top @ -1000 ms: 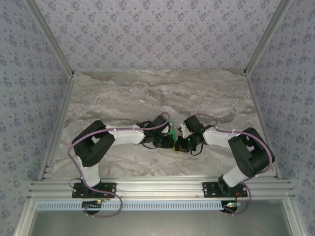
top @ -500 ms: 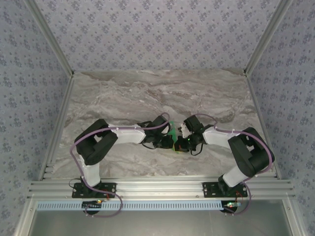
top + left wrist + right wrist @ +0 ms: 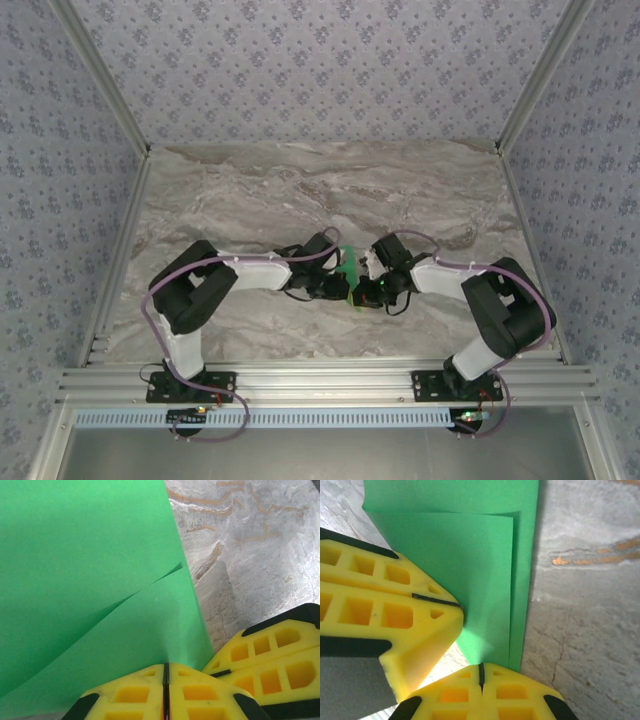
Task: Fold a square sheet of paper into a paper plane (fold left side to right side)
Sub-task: Third fold the triangle at the center of the table.
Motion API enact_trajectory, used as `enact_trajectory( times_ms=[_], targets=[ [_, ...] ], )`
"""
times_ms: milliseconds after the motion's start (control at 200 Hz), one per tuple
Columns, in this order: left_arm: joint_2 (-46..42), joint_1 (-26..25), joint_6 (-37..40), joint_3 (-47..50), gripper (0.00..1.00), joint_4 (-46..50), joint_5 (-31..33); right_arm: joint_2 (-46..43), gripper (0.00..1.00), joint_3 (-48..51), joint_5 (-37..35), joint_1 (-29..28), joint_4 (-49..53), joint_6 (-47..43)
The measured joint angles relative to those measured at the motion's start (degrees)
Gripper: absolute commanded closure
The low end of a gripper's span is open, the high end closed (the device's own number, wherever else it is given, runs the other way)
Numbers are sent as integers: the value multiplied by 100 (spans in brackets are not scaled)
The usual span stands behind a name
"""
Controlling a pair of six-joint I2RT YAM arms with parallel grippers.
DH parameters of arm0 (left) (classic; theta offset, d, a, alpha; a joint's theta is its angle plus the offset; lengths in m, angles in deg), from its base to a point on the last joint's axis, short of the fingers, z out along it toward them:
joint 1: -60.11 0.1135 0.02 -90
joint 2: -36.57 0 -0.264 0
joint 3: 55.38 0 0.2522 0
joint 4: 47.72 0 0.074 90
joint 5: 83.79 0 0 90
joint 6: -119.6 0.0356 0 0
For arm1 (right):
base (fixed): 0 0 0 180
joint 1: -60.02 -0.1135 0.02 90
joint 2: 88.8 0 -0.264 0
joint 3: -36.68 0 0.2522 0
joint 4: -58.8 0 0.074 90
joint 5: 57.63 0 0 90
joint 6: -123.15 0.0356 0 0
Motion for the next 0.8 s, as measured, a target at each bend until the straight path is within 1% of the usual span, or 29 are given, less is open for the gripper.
enact_trajectory(
  times_ms=[325,675,799],
  targets=[
    [-192,476,273,229,91,7,52,11,100,-2,-2,-9,-35,-2],
    [-208,997,542,229,91,175,-142,15,100,-2,-37,-37,-138,-2],
    [-243,1211,636,229,90,269,-105,15,100,-2,-35,-37,-142,-2]
  ],
)
